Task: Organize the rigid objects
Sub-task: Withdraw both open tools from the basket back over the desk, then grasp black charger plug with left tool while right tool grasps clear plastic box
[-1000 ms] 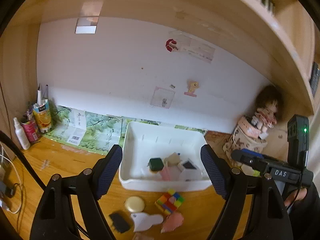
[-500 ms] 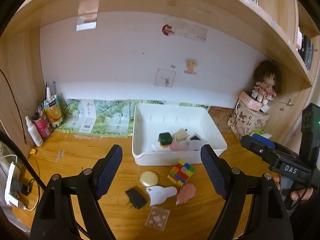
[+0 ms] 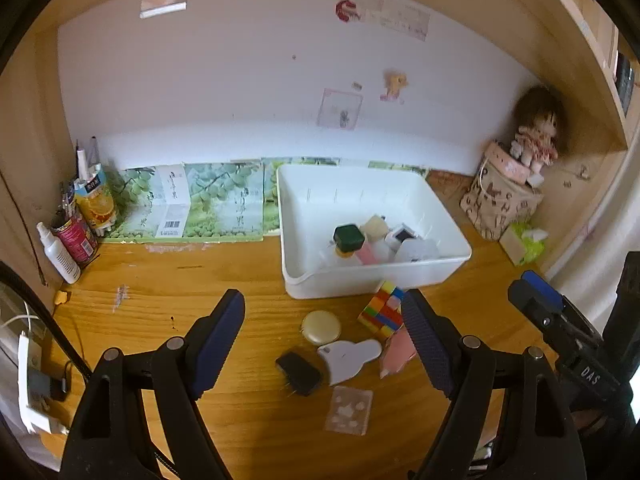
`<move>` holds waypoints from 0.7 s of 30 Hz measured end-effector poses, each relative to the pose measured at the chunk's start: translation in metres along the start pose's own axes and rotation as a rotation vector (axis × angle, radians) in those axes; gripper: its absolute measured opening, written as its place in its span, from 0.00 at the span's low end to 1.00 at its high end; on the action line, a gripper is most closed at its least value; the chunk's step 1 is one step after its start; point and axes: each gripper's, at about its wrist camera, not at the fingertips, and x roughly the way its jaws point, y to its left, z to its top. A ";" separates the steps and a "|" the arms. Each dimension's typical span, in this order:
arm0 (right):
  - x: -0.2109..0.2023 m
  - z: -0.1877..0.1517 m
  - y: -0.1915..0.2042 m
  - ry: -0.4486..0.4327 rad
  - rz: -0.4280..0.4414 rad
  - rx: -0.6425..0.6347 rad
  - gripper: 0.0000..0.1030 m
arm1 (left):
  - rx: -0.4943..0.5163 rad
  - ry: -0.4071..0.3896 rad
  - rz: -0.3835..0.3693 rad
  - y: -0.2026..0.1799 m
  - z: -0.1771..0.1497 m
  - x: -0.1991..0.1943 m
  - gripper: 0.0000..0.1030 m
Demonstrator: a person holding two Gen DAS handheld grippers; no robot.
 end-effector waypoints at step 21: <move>0.015 -0.078 0.049 0.103 -0.153 -0.113 0.82 | 0.011 0.323 -0.145 0.044 -0.029 0.074 0.81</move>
